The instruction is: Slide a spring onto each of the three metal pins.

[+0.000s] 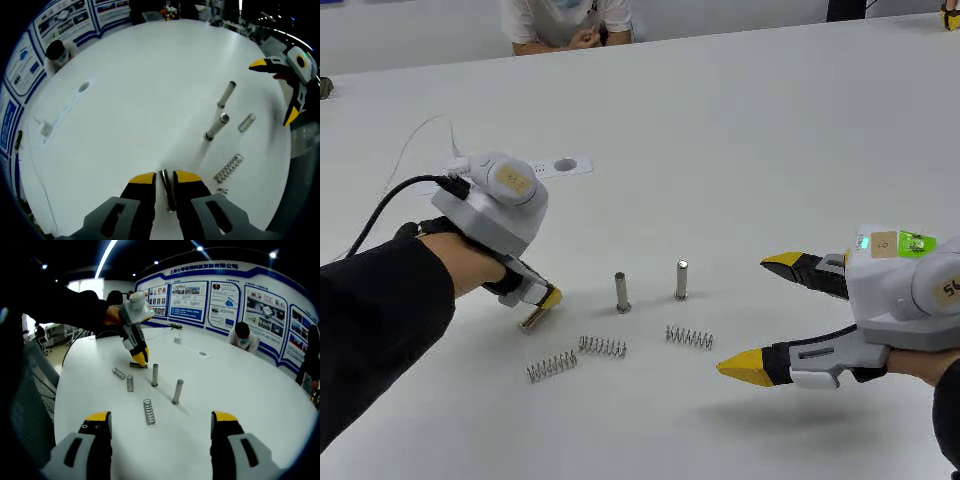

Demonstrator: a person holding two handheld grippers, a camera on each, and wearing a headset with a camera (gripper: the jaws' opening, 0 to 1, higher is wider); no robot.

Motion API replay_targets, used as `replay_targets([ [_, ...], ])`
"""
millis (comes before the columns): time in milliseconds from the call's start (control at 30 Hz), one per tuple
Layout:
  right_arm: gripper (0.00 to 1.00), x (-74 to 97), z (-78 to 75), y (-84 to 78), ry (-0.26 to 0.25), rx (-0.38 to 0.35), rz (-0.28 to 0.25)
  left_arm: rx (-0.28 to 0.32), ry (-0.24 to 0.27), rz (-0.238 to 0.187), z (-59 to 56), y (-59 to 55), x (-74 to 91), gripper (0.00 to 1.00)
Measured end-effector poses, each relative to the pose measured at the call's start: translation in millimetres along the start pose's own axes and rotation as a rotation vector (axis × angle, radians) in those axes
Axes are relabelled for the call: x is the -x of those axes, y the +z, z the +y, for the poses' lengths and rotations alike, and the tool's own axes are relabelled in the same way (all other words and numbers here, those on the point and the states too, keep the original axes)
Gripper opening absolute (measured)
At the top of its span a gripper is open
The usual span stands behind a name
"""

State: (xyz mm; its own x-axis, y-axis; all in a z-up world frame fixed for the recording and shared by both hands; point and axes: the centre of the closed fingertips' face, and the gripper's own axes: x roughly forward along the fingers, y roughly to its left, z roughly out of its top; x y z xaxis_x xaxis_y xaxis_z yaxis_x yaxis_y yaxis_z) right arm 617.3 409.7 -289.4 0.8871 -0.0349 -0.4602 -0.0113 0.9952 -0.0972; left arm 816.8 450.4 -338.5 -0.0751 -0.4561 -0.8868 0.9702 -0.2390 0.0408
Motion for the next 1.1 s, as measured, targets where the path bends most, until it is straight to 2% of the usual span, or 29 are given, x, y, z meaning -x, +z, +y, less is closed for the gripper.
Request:
replay_targets([
  [600, 0.83, -1.4, 0.7, -2.8, 0.005, 0.015, 0.012, 0.043, -0.005, 0.095, 1.9, -5.6, -10.7, 0.1],
  [800, 0.83, -1.8, 1.2, -3.2, 0.008, 0.015, 0.013, 0.108, -0.012, 0.13, 3.3, -6.9, -9.8, 0.1],
  [1100, 0.83, -1.8, 0.5, -3.4, 0.007, 0.015, 0.014, 0.089, 0.02, 0.167, 2.7, -7.3, -10.9, 0.09],
])
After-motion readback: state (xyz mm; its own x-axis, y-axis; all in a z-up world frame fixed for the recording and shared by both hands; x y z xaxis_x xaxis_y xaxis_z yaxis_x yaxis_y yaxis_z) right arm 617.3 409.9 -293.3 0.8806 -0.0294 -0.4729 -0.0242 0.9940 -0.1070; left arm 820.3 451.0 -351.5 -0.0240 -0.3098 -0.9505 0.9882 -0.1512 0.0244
